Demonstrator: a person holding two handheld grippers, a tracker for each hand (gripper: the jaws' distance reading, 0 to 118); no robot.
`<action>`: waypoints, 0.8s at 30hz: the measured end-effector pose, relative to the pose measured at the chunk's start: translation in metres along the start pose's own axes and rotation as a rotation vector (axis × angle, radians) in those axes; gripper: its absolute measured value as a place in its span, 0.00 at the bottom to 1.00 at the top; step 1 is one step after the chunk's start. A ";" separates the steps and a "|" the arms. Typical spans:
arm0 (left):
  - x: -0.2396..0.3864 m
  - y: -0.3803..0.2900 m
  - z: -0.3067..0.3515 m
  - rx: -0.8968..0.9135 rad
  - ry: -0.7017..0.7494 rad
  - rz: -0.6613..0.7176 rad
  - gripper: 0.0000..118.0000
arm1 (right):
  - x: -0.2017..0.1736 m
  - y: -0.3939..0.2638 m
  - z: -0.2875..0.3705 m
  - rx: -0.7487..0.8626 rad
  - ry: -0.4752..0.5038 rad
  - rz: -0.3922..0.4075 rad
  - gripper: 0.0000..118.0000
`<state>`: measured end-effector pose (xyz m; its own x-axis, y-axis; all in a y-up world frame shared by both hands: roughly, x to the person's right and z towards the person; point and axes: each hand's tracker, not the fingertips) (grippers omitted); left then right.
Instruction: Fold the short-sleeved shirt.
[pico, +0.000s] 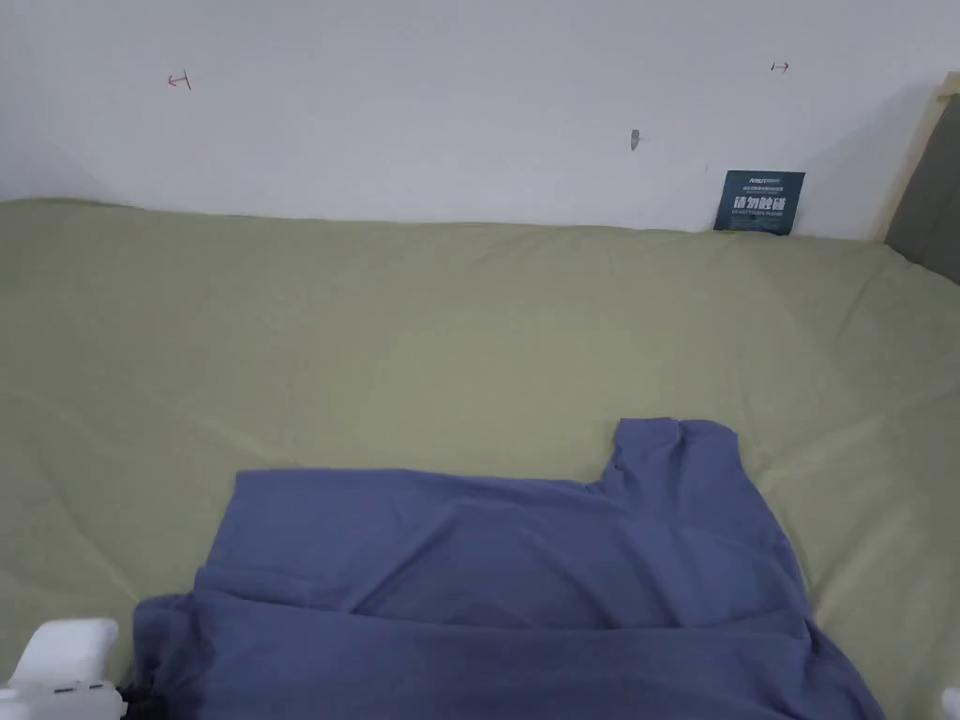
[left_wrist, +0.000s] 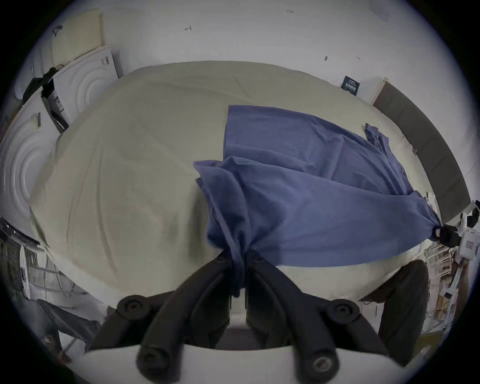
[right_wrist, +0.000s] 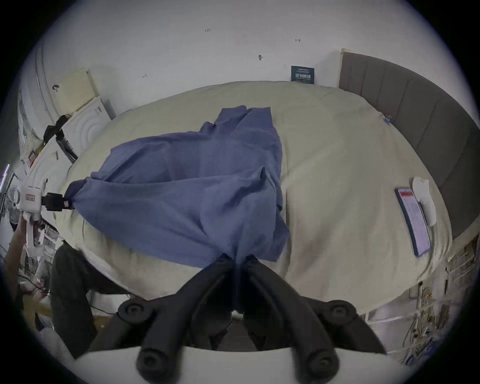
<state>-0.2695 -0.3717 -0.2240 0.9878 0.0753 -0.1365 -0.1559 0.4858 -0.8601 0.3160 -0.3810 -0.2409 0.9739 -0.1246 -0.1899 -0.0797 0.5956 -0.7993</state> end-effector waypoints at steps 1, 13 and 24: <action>0.000 -0.003 0.002 -0.002 -0.001 0.003 0.07 | -0.001 -0.003 -0.001 -0.014 0.002 -0.004 0.06; -0.010 0.021 0.037 0.157 0.004 0.036 0.99 | -0.014 0.034 0.029 0.123 -0.030 -0.024 0.62; 0.019 0.122 -0.008 0.212 -0.018 -0.015 0.00 | -0.023 0.108 -0.010 0.292 -0.050 -0.058 0.01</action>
<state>-0.2700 -0.3180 -0.3351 0.9902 0.0814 -0.1138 -0.1392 0.6595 -0.7388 0.2828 -0.3214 -0.3284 0.9849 -0.1301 -0.1146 0.0338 0.7923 -0.6092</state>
